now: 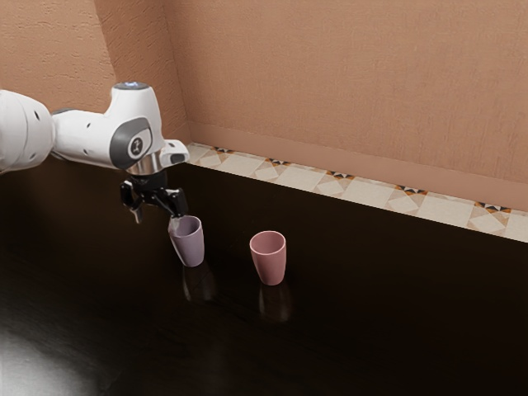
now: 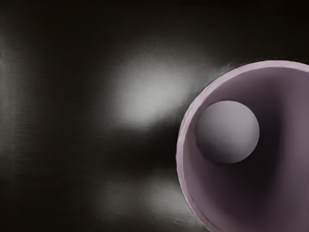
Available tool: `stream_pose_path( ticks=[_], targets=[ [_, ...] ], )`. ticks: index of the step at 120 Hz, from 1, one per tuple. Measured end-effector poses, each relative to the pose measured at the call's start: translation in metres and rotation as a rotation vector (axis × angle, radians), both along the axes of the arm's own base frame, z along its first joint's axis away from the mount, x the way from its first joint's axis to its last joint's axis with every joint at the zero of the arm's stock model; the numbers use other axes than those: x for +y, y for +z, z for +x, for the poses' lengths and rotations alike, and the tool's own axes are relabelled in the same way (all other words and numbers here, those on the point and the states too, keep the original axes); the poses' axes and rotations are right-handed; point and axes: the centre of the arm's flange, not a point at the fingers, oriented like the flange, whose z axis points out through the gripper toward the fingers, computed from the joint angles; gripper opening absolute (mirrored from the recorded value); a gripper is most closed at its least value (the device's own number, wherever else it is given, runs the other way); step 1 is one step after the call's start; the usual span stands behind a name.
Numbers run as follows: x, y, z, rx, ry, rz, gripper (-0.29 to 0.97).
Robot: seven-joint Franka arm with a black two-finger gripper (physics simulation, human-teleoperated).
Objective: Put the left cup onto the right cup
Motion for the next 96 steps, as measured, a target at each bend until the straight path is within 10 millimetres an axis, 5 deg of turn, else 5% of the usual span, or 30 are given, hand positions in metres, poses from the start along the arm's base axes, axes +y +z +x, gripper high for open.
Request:
stream_pose_path(
  ticks=[36, 96],
  targets=[
    [0.001, 0.009, 0.034, -0.026, -0.007, 0.023, 0.68],
    [0.003, -0.030, 0.035, 0.037, 0.007, 0.013, 0.68]
  ],
)
